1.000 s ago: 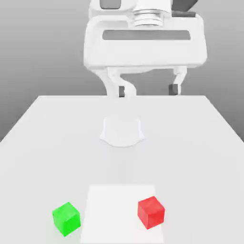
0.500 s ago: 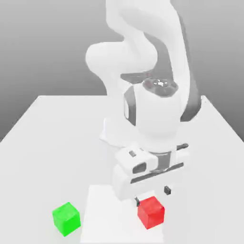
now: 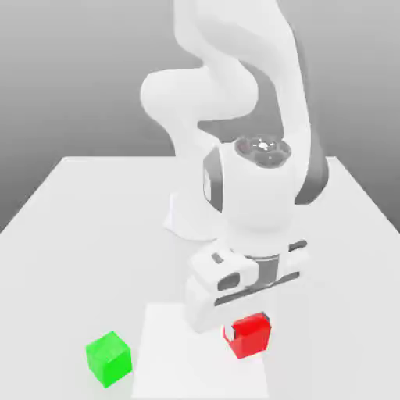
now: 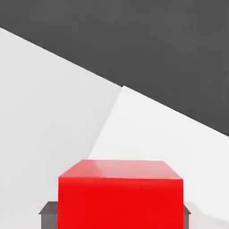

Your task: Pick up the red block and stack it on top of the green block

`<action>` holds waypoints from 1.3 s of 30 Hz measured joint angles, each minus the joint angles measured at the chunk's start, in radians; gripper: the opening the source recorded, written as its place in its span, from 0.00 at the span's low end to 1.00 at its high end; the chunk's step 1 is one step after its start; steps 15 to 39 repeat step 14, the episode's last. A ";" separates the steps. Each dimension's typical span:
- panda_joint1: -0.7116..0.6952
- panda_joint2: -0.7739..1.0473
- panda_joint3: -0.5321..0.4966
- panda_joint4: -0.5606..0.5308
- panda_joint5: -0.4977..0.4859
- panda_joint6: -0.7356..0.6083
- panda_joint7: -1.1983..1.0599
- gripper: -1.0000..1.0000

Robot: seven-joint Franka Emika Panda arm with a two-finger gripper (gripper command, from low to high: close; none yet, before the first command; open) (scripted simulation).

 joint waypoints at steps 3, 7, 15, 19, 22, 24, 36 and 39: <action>-0.098 -0.024 -0.082 0.025 0.014 -0.050 0.001 0.00; -0.230 -0.014 -0.160 0.062 0.041 -0.077 -0.005 0.00; -0.257 0.113 -0.134 0.073 0.099 0.036 -0.045 1.00; -0.257 0.113 -0.134 0.073 0.099 0.036 -0.045 1.00; -0.257 0.113 -0.134 0.073 0.099 0.036 -0.045 1.00; -0.257 0.113 -0.134 0.073 0.099 0.036 -0.045 1.00; -0.257 0.113 -0.134 0.073 0.099 0.036 -0.045 1.00; -0.257 0.113 -0.134 0.073 0.099 0.036 -0.045 1.00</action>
